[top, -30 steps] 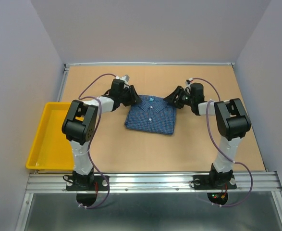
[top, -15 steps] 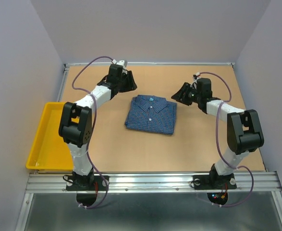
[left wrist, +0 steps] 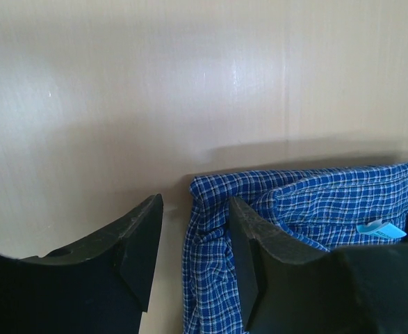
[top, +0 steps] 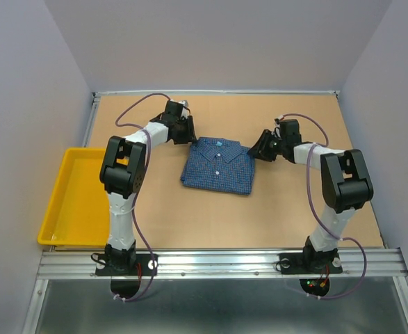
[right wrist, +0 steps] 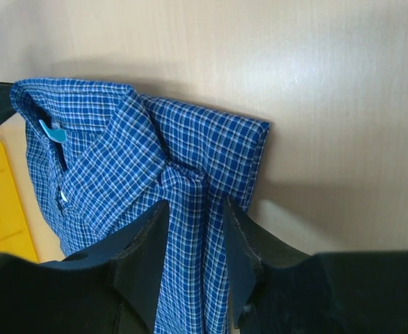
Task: Fold and stack the long sleeve shirts
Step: Fold the shirt
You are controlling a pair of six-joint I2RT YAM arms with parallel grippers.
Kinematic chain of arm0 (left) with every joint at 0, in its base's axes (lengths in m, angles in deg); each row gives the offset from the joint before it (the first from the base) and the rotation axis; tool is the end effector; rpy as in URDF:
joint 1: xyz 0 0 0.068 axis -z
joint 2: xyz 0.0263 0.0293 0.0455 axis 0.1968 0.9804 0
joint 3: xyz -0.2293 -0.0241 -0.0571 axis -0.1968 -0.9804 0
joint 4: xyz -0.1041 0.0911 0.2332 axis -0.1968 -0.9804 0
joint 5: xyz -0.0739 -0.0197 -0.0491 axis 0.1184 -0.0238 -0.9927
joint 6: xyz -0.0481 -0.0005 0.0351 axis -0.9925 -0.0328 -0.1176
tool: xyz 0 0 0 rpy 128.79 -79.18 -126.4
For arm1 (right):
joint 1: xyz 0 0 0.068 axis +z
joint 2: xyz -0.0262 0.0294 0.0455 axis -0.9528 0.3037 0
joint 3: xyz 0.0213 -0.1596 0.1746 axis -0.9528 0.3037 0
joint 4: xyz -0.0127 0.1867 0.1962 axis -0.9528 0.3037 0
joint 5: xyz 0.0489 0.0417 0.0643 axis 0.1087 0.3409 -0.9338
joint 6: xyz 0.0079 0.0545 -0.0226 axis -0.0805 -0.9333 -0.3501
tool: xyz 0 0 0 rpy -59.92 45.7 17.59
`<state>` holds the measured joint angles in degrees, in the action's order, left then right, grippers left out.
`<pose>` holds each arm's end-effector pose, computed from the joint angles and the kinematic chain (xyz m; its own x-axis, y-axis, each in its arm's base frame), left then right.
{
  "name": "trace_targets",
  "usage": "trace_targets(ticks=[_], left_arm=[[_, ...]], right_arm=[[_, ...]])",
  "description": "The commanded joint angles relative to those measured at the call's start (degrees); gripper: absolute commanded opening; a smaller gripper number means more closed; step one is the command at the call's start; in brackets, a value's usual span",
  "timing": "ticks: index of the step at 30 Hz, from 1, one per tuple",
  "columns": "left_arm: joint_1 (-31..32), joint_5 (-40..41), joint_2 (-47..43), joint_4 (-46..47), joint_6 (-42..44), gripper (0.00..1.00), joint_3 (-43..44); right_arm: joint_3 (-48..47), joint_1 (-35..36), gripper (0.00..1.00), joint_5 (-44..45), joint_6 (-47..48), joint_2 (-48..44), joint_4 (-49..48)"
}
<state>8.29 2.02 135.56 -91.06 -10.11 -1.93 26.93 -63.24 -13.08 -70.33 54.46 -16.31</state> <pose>0.4403 -0.1660 0.1399 -0.7477 -0.0924 -0.6576 0.2215 0.8989 -0.3781 0.3713 0.0780 0.1118 -0.8172 0.3916 -0.4229 0.0270 0.7590 0.6506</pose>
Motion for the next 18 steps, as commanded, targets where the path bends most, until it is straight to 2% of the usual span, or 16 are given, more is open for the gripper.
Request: trace_targets(ticks=[1,6,9,12,13,14,18], left_arm=[[0.0,-2.1,0.1,-0.6,0.5,0.52,1.7],[0.0,-2.9,0.8,-0.5,0.0,0.46,1.0],[0.0,-3.3,0.9,-0.1,-0.3,0.36,0.0],[0.0,-2.8,0.8,0.0,-0.4,0.35,-0.3],[0.0,-2.8,1.1,-0.1,-0.4,0.15,-0.2],[0.0,-2.8,1.1,-0.1,-0.4,0.09,0.1],[0.0,-2.8,1.6,-0.8,-0.4,0.07,0.7]], right_arm=[[-4.5,0.3,0.42,-1.4,0.8,0.8,-0.8],[-6.1,0.7,0.4,-2.2,0.8,2.2,-0.7],[-6.7,0.9,0.39,-2.5,0.7,3.1,-0.8],[-6.9,1.1,0.36,-2.7,0.5,3.6,-0.8],[-7.0,1.2,0.35,-2.8,0.5,3.6,-0.8],[-7.1,1.2,0.31,-2.8,0.5,3.7,-0.9],[-6.8,1.2,0.15,-2.6,0.8,3.6,-0.8]])
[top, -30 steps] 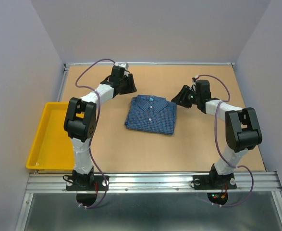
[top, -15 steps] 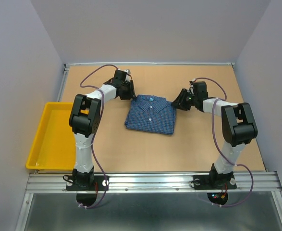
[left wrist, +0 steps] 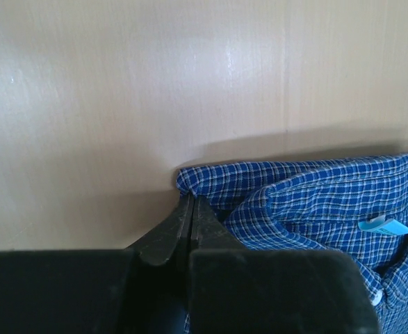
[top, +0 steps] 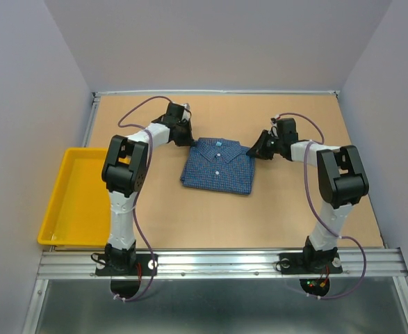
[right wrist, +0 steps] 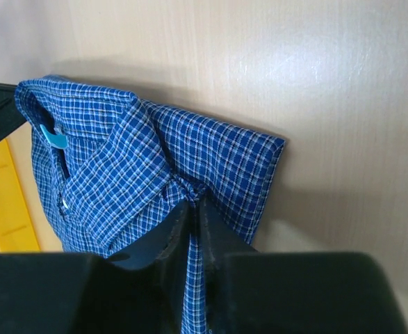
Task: Fold and stack the long sleeve shirts
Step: Fold the shirt
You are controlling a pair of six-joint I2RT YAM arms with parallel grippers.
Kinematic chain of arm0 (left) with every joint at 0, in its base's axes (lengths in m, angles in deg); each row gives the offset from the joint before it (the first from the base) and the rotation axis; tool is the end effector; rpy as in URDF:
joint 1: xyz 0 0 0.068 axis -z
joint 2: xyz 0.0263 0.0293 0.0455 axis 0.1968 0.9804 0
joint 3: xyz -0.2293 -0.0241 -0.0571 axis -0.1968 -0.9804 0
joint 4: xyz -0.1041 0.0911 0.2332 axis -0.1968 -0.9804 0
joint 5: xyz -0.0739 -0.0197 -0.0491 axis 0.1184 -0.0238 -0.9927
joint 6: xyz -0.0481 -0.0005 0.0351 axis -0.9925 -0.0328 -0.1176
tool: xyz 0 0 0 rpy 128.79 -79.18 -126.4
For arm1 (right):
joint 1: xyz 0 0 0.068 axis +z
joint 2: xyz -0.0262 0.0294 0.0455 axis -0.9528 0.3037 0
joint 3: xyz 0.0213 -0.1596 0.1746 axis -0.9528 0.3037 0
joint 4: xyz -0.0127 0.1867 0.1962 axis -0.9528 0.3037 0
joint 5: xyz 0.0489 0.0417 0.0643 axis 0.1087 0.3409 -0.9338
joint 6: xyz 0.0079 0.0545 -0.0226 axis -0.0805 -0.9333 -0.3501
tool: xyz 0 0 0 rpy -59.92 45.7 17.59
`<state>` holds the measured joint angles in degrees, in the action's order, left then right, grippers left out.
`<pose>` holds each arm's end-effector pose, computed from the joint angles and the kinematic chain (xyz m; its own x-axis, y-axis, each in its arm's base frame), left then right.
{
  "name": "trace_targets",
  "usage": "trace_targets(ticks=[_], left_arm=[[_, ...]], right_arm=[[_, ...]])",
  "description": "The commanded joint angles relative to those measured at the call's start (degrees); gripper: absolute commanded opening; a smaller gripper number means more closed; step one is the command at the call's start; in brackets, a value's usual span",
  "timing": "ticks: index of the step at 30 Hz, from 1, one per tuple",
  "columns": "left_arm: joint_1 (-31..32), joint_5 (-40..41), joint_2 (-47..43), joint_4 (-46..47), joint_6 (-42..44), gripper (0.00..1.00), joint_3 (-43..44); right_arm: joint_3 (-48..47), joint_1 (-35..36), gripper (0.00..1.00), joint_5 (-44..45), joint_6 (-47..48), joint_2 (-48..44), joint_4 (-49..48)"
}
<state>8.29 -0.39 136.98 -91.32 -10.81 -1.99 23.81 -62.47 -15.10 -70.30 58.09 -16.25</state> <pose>0.4394 -0.1676 0.1283 -0.7777 -0.0902 -0.6222 0.2248 0.8843 -0.4092 0.3811 0.0863 0.1054 -0.8376 0.3686 -0.4032 0.0066 0.7449 0.6672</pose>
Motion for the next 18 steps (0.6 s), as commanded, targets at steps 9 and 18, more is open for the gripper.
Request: trace_targets(ticks=[9,18], left_arm=[[-0.1,0.9,-0.3,-1.2,0.7,0.06,0.5],[-0.7,1.2,-0.6,-1.3,-0.1,0.06,-0.2]], right_arm=[[-1.7,0.3,0.01,2.7,1.5,-2.4,-0.9],[0.6,0.0,0.01,5.1,1.3,-5.3,-0.9]])
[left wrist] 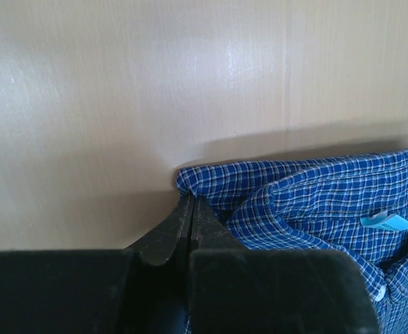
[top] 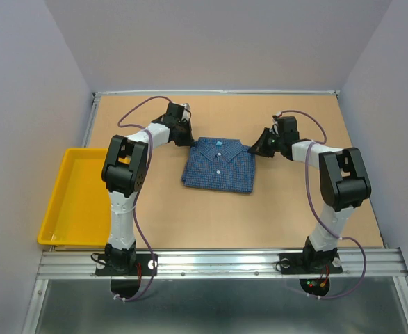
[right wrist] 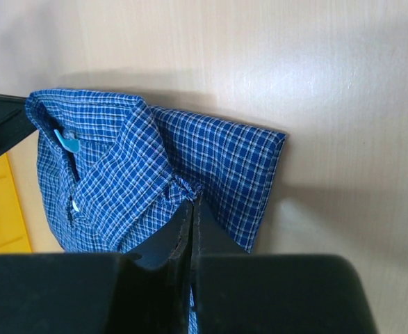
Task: Fold and stack the long sleeve shirts
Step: Fold the shirt
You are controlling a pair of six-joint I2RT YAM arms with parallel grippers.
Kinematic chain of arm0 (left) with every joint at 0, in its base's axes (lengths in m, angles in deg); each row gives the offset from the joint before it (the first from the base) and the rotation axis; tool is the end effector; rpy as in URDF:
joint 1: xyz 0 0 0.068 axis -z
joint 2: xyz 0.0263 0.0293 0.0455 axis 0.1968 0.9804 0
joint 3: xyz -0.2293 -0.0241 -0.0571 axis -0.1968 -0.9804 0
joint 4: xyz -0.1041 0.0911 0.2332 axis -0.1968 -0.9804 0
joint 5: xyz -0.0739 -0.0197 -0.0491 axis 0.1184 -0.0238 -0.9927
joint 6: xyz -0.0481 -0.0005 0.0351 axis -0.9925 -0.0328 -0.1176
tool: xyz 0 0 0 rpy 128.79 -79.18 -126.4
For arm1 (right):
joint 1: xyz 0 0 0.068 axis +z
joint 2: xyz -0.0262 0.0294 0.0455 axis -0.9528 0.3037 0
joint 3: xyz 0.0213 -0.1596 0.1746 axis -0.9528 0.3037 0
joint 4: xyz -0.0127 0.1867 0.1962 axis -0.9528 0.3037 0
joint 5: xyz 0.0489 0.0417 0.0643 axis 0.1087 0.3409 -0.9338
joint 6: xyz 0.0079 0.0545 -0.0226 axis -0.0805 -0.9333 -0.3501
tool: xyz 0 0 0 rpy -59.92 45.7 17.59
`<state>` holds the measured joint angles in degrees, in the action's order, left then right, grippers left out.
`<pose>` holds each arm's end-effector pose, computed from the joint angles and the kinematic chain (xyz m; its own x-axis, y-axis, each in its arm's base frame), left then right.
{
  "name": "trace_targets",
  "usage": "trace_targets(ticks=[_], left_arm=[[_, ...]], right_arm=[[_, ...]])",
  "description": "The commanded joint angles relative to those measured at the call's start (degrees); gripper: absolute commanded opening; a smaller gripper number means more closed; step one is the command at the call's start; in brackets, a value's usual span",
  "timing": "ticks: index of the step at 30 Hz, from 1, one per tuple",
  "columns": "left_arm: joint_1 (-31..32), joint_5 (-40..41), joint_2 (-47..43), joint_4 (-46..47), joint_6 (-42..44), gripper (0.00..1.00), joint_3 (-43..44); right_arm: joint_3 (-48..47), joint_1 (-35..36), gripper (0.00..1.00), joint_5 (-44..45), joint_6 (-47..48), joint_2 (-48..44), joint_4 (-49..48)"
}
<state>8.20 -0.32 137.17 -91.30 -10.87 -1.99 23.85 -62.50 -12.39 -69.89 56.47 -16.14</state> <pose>0.4398 -0.1669 0.1268 -0.7792 -0.0919 -0.6200 0.2208 0.8855 -0.4088 0.3819 0.0843 0.1149 -0.8116 0.3799 -0.4438 0.0066 0.7656 0.6432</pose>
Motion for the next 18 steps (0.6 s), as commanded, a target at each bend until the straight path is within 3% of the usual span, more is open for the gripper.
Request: trace_targets(ticks=[1,18], left_arm=[[-0.7,1.2,-0.7,-1.2,0.0,0.06,-0.2],[-2.5,-0.3,-2.8,0.9,-2.7,0.07,-3.8]], right_arm=[[0.8,0.0,0.01,2.8,0.8,-3.9,-1.1],[2.8,-0.6,0.01,5.0,2.2,-4.2,-1.0]])
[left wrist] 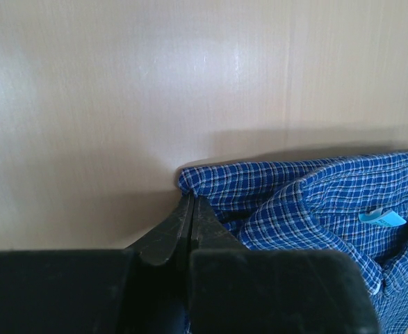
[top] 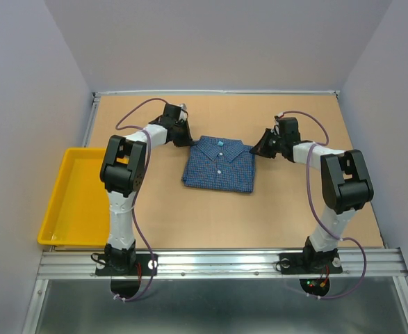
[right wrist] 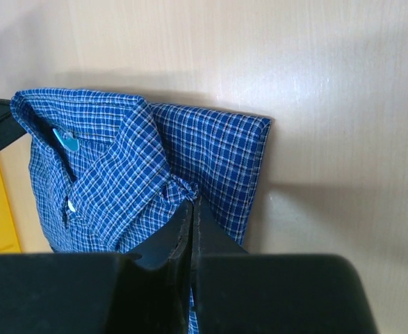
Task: Fold and stack the long sleeve shirts
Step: Fold the shirt
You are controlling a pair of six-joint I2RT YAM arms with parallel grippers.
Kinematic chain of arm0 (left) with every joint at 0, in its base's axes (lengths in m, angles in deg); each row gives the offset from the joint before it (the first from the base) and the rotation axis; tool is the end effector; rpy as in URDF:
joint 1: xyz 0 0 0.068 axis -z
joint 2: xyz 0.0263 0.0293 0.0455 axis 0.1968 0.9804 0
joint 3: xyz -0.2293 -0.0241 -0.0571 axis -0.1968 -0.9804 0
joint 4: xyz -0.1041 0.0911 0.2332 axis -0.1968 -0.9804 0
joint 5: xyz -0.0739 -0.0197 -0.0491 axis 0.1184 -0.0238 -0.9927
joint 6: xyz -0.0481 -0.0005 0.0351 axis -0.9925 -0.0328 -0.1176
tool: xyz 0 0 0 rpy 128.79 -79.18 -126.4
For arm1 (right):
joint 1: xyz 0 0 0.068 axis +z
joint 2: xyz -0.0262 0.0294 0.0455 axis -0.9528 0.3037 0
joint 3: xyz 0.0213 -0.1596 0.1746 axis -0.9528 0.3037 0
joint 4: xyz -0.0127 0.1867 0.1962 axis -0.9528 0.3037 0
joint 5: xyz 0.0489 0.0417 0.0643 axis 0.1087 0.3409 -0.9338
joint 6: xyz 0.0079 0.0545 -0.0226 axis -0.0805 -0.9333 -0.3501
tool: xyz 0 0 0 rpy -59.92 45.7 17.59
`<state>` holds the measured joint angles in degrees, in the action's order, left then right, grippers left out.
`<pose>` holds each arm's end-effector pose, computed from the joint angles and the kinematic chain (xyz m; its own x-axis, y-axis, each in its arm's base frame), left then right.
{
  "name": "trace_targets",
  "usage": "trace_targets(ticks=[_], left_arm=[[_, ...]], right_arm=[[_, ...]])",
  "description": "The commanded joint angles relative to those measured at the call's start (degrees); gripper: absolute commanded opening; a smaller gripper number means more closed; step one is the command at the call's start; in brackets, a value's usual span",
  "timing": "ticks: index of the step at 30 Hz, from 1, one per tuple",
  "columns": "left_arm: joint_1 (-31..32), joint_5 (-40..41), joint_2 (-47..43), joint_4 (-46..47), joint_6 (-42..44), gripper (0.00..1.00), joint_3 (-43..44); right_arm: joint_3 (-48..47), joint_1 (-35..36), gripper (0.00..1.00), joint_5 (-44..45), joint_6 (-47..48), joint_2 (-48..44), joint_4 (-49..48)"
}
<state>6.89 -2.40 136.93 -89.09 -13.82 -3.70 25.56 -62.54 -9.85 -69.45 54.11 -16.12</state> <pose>0.4405 -0.1574 0.1225 -0.7876 -0.1510 -0.5974 0.1854 0.8665 -0.4635 0.3763 0.0813 0.1203 -0.7917 0.3878 -0.4722 0.0161 0.7858 0.6183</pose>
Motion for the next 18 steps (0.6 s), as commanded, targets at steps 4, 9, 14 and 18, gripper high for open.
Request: trace_targets(ticks=[4,9,14,18], left_arm=[[-1.3,1.1,-2.9,-1.1,0.0,0.07,-2.2],[-1.4,1.9,-4.3,-1.1,-0.7,0.08,-3.0],[-2.0,2.9,-5.8,-0.9,-1.8,0.1,-4.1],[-2.3,3.2,-6.2,-1.1,-2.4,0.12,-4.2]], right_arm=[[1.0,-0.6,0.01,2.8,2.3,-1.4,-1.0],[0.7,-0.8,0.01,4.6,2.1,-2.1,-1.0],[1.7,-0.8,0.01,5.4,2.1,-3.5,-1.0],[1.9,-0.7,0.01,4.6,2.7,-4.1,-1.0]])
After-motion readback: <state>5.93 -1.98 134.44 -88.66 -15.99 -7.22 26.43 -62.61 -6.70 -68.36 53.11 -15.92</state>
